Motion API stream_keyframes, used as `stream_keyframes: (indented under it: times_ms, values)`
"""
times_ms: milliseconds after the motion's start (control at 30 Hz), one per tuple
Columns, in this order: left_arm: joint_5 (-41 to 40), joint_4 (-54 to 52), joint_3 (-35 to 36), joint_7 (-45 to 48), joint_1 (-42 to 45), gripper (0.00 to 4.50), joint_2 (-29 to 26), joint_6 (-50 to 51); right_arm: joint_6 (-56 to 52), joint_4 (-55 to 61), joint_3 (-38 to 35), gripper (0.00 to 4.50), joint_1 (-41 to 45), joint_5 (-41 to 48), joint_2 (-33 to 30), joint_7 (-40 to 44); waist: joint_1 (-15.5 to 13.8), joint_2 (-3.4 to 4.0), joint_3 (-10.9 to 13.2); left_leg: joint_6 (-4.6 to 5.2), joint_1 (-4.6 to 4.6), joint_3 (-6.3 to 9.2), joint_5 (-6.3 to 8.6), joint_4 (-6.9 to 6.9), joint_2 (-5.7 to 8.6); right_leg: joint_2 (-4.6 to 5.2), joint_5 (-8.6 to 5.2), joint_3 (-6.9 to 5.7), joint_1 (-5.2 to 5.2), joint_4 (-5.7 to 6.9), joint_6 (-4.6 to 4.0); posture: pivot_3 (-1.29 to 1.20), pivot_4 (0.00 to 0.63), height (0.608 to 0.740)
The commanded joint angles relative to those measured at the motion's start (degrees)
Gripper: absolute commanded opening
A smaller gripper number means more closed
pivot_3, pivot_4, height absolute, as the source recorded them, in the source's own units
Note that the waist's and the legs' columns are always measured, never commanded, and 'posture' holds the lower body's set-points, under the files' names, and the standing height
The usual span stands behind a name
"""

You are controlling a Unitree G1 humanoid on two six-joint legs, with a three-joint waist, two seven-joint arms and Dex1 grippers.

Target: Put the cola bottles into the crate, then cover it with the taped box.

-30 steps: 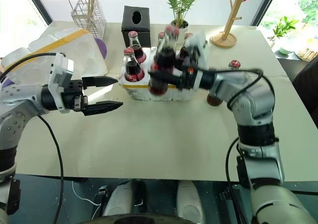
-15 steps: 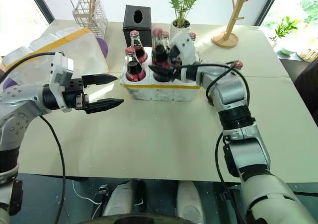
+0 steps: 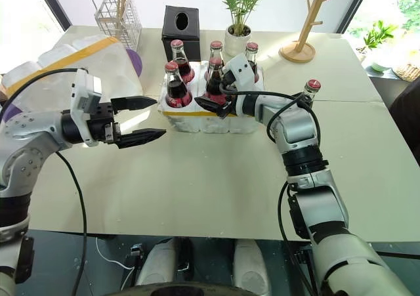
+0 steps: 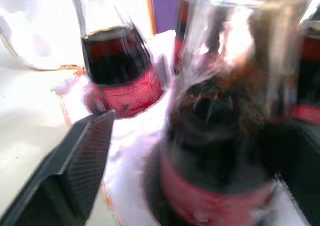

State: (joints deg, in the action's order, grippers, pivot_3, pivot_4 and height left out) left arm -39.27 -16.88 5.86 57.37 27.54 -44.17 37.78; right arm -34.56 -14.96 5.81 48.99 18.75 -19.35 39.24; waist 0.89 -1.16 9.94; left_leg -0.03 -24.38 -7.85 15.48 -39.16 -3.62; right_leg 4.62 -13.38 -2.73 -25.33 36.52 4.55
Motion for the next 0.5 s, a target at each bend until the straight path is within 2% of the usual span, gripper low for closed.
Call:
stream_keyframes:
  times_ms: [33,233,333,500]
  values:
    - [-0.4,-1.3,-0.1,-0.2,1.1,4.5,1.1,-0.9,-1.9,7.4,-2.4,4.47,-3.1,1.1,-0.4,-1.7,-0.1,0.0,0.0,0.0,0.0,0.01,0.0,0.0,0.0,0.0,0.0,0.0,0.0,0.01,0.0,0.0,0.15,0.74]
    - [-0.5,-1.5,-0.8,0.1,0.6,4.5,2.3,-0.8,-16.3,30.2,-9.9,4.47,-11.8,9.9,-6.6,-3.3,-0.3,-0.02,0.0,-0.01,-0.02,0.07,-0.01,-0.01,0.01,0.03,0.0,-0.01,-0.01,0.05,0.0,0.0,0.15,0.74]
    - [0.0,-0.5,-1.8,0.6,1.3,4.5,3.0,-1.3,-26.7,41.5,-16.5,4.47,-17.4,17.3,-9.8,-5.4,-0.2,-0.02,0.0,0.01,-0.01,0.15,0.01,-0.02,0.01,0.04,0.0,-0.01,0.0,0.03,0.0,0.0,0.15,0.74]
    - [0.9,2.3,-4.0,2.4,3.9,4.5,4.4,-2.4,-39.9,53.2,-29.6,4.47,-25.8,25.8,-12.6,-10.7,-0.3,-0.03,0.0,0.31,0.07,0.19,0.18,-0.01,0.01,0.0,0.0,-0.01,0.03,0.08,-0.05,0.0,0.15,0.74]
